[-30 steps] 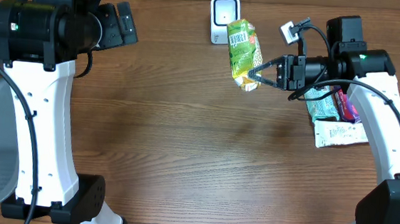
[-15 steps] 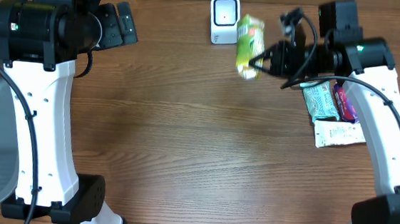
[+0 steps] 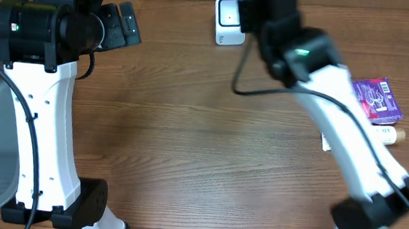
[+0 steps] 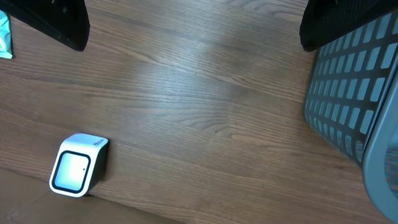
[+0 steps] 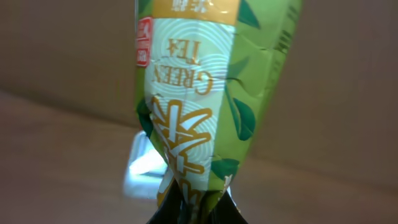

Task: Scan the item barcode
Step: 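Hold the tea packet up in front of the white scanner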

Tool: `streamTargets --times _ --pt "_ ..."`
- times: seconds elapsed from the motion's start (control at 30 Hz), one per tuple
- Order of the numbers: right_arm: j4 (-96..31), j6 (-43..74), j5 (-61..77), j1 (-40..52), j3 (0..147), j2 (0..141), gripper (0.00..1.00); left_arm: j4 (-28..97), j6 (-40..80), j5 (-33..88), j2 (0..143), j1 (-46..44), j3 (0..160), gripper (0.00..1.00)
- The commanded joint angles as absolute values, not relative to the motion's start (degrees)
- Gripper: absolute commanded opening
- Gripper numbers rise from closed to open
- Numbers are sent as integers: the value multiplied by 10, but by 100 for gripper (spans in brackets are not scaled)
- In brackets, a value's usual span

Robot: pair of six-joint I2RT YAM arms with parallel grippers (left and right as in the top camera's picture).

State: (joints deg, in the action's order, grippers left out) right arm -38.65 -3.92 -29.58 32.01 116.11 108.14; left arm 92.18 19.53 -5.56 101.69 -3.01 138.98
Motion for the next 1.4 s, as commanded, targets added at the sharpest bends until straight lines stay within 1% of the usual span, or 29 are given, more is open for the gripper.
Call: streamTargets --times 0.0,0.13,0.23,0.33,0.7,0.83,0.93,1.37 --pt "-319 -230 -490 321 1173 1163 4 921 201 -53 1016 -34 1389 100" --pt "-242 -332 -505 321 1173 1239 4 921 201 -53 1016 -34 1389 100" --pt "-230 -429 -502 321 1173 1281 4 921 202 -53 1016 -34 1389 100" --pt "-188 -468 -501 318 1173 1318 4 921 201 -53 1016 -34 1389 99" --pt "-84 -472 -495 305 1172 1385 4 921 201 -53 1016 -34 1389 99" --pt "-51 -527 -488 295 1172 1405 4 921 201 -53 1016 -34 1389 100" --pt "-50 -558 -483 288 1169 1415 4 921 201 -53 1016 -34 1389 100" --pt "-68 -558 -502 291 1167 1416 4 921 202 -53 1016 -34 1389 100"
